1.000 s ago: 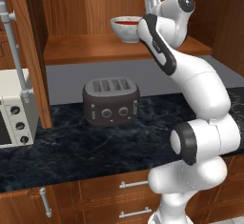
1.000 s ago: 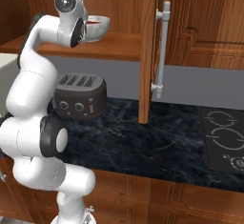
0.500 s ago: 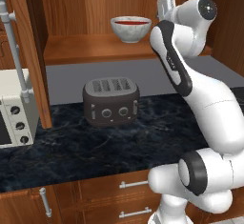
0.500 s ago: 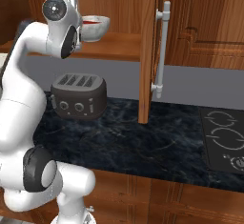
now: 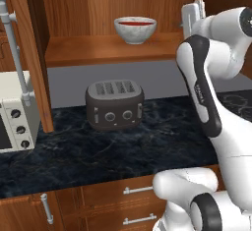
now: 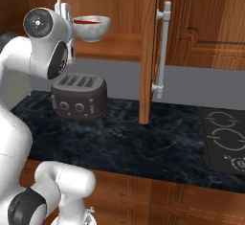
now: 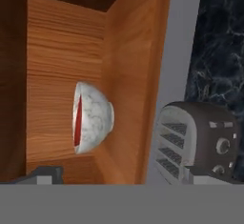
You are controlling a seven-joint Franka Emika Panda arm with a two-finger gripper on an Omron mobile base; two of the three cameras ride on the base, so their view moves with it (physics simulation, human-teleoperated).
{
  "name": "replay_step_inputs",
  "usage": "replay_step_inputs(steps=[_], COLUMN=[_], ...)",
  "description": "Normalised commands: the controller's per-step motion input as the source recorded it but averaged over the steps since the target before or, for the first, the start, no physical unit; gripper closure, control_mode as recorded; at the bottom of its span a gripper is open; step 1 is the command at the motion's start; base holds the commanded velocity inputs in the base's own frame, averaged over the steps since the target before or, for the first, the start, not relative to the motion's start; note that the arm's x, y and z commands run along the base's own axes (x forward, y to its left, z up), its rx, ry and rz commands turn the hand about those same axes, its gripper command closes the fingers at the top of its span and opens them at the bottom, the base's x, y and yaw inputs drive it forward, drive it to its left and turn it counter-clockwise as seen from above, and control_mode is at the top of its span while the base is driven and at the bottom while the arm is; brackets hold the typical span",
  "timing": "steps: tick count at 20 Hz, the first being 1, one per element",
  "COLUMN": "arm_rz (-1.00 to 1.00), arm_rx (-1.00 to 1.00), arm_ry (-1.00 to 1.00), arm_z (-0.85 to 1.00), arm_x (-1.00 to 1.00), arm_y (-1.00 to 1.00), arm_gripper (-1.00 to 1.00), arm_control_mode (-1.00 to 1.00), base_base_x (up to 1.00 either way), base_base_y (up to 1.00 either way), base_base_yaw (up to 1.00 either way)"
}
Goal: Pick up the bowls on the counter and stack them on top of one another in the open cabinet. Place the smaller bowl on top of the larger bowl.
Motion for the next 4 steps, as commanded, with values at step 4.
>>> replay_step_inputs(steps=[4], arm_rz=[0.0], arm_rx=[0.0], arm_ry=[0.0], arm_z=[0.0], arm_x=[-0.99], arm_y=[-0.21], arm_gripper=[-1.0], arm_control_mode=[-1.0], base_base_x=[0.0], base_base_y=[0.0], base_base_yaw=[0.0])
